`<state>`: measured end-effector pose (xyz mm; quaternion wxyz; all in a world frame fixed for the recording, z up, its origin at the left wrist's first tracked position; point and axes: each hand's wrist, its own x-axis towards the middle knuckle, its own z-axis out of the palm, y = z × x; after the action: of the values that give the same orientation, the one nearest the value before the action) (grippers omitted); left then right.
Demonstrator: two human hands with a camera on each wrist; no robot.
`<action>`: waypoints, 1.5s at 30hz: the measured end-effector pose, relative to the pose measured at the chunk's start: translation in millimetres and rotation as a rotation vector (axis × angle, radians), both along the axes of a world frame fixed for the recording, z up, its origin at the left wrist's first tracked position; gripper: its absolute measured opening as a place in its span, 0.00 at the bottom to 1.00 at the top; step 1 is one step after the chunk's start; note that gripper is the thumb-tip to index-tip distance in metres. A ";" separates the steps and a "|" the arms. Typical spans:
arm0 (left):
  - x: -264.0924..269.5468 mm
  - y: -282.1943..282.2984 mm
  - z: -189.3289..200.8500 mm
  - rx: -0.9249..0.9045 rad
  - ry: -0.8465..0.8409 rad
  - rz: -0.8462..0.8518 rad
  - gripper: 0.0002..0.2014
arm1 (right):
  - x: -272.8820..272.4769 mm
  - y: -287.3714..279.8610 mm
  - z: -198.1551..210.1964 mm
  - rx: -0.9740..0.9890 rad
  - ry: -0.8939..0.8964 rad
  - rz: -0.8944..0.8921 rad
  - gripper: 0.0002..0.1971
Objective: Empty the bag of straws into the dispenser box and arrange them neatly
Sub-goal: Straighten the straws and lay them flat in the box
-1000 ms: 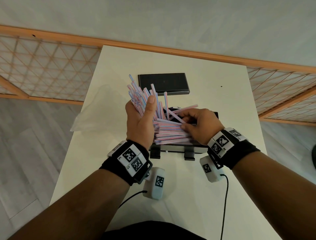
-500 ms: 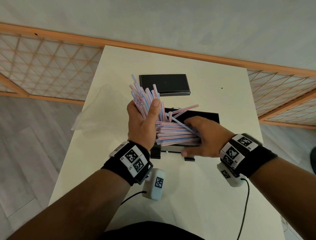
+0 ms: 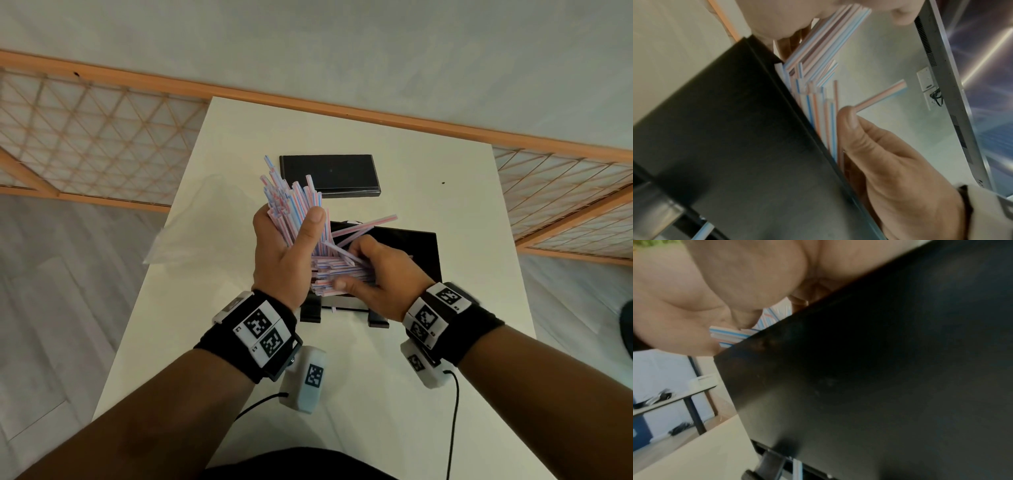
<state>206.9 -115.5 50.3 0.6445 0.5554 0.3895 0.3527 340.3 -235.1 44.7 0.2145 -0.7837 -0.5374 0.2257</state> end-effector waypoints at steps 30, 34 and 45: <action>2.9 2.3 -7.0 -0.036 0.066 0.005 0.34 | 3.7 -9.8 -8.6 -0.255 -0.248 -0.035 0.50; 5.5 -0.4 -6.6 -0.005 0.098 -0.017 0.38 | -2.2 -3.2 -14.0 -0.193 -0.202 0.029 0.37; 6.2 2.2 -11.8 0.060 0.296 -0.096 0.32 | -2.5 -7.0 1.1 -0.159 -0.199 0.102 0.41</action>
<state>213.1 -113.3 38.5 0.5794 0.6382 0.4427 0.2471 337.8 -242.1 45.8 0.0856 -0.7886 -0.5754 0.1995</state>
